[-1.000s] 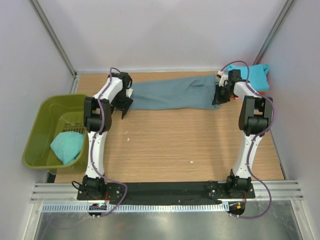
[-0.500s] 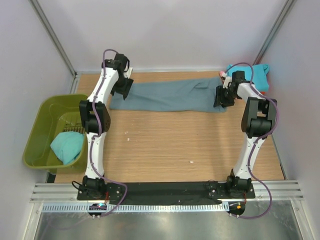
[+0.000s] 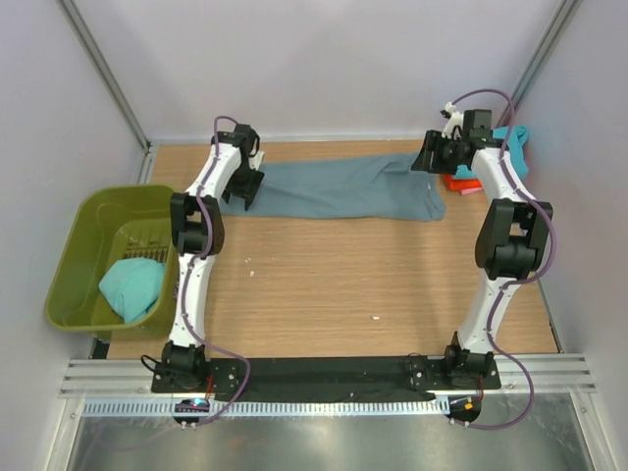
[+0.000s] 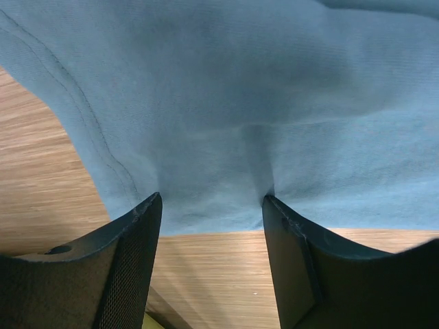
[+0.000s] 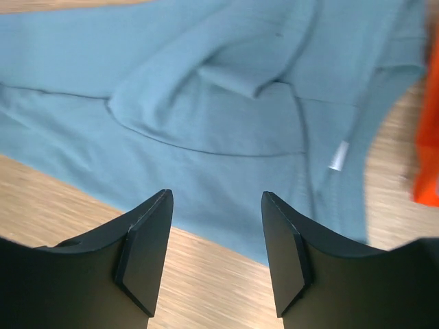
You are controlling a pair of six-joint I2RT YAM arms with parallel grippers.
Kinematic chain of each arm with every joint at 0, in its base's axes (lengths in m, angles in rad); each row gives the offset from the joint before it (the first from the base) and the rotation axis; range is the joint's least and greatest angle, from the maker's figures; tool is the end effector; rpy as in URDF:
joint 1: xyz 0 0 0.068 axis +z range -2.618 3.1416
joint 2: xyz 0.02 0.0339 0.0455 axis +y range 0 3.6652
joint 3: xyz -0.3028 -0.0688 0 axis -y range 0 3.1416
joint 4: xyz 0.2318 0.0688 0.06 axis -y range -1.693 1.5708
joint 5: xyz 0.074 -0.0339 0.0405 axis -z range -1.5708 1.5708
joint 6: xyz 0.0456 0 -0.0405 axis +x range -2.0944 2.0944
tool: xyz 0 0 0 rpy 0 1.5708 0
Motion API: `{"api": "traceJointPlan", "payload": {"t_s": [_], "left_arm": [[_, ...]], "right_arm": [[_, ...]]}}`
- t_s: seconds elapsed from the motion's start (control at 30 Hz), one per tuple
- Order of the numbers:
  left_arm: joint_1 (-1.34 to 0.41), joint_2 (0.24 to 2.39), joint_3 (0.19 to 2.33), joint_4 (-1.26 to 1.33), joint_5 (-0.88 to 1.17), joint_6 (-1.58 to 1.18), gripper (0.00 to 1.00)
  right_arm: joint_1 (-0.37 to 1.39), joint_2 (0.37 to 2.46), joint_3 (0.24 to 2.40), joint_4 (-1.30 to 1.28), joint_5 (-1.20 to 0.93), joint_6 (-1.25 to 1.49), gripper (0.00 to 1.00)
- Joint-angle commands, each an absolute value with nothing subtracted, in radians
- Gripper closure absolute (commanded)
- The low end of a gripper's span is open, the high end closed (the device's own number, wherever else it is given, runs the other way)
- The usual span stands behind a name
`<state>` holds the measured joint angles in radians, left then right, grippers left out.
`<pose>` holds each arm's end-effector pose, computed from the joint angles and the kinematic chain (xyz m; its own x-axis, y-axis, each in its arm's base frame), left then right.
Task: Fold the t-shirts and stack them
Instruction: Fold the tshirt
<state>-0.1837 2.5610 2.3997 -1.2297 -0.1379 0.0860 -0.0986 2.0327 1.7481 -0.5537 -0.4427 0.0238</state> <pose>0.5251 -0.0912 0.1843 -0.9503 0.2631 -0.1665 0.2393 0.9593 0.1501 0.4709 -0.0270 0.2914 -0.7444 0.0952 -0.6610 -0.1785 0.9254 0.3343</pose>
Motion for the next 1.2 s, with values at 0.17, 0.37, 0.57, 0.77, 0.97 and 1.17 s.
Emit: {"api": "traceJointPlan", "payload": {"t_s": [0.17, 0.37, 0.57, 0.77, 0.97, 1.17], "left_arm": [[-0.163, 2.493, 2.295, -1.239, -0.124, 0.080, 0.40], [-0.170, 2.436, 2.214, -1.258, -0.107, 0.075, 0.41], [-0.192, 2.390, 2.134, -1.267, -0.092, 0.075, 0.41], [-0.207, 2.352, 2.066, -1.276, -0.077, 0.071, 0.41], [-0.212, 2.316, 1.993, -1.284, -0.054, 0.058, 0.41], [-0.219, 2.199, 1.836, -1.289, -0.003, 0.046, 0.42]], "right_arm": [[-0.003, 2.109, 1.687, -0.499, -0.531, 0.095, 0.39], [0.000, 2.166, 1.697, -0.534, -0.488, 0.091, 0.39], [-0.017, 2.129, 1.625, -0.589, -0.411, 0.049, 0.39], [-0.051, 2.068, 1.488, -0.600, -0.367, 0.034, 0.38], [-0.052, 1.982, 1.385, -0.609, -0.368, 0.049, 0.37], [-0.061, 1.907, 1.338, -0.646, -0.351, 0.035, 0.36]]}}
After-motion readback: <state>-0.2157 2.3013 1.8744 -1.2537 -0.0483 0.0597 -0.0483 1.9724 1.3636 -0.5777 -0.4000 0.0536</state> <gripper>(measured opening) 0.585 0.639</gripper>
